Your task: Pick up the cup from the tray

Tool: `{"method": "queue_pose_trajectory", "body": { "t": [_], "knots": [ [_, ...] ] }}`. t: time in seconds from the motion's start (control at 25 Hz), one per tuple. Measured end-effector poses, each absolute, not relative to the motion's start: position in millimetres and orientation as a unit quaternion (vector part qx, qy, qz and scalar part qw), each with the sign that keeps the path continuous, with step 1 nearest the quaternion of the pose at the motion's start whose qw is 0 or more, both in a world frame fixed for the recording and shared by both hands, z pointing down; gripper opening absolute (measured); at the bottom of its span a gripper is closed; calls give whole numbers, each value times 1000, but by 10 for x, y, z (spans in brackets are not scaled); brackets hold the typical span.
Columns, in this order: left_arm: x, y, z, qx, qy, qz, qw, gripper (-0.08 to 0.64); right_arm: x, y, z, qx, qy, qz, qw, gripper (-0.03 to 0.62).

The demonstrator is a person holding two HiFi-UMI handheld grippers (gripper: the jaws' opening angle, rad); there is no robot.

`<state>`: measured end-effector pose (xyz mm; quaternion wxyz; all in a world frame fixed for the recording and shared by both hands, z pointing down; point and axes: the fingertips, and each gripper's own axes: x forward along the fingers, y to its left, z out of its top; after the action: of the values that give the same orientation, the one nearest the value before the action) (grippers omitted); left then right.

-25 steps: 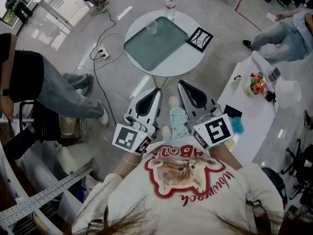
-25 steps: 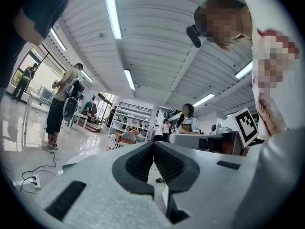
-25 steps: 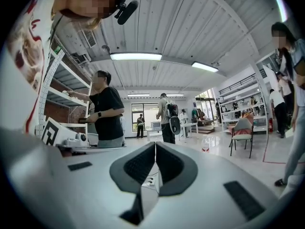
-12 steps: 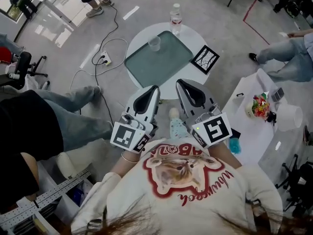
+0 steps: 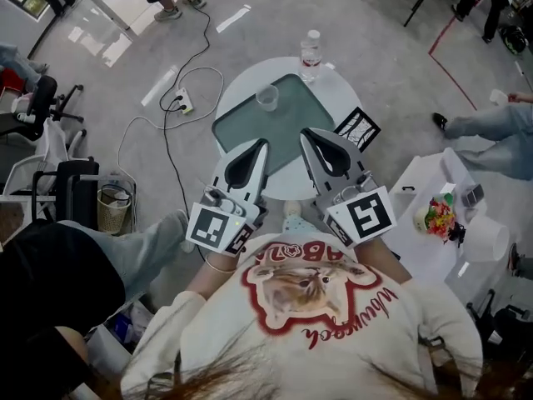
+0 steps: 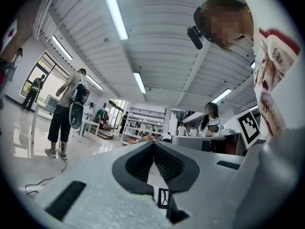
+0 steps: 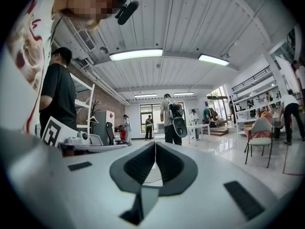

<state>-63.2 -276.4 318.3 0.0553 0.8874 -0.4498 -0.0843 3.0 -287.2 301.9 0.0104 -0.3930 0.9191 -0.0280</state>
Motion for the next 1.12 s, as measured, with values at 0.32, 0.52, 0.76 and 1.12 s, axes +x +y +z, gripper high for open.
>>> {"method": "queue_pose_trajectory", "body": {
  "t": [0.32, 0.52, 0.76, 1.12],
  "knots": [
    [-671, -3022, 3254, 879, -467, -76, 65, 14, -29, -3183, 3103, -377, 925, -44, 9, 26],
    [-759, -3162, 3265, 880, -464, -78, 70, 14, -101, -3305, 3153, -382, 923, -49, 3, 26],
    [-856, -3318, 3246, 881, -460, -81, 73, 14, -121, -3401, 3217, -391, 918, -60, 3, 28],
    [-1044, -3419, 3454, 880, -461, -68, 93, 14, -334, -3540, 3597, -385, 918, -83, -35, 29]
  ]
}}
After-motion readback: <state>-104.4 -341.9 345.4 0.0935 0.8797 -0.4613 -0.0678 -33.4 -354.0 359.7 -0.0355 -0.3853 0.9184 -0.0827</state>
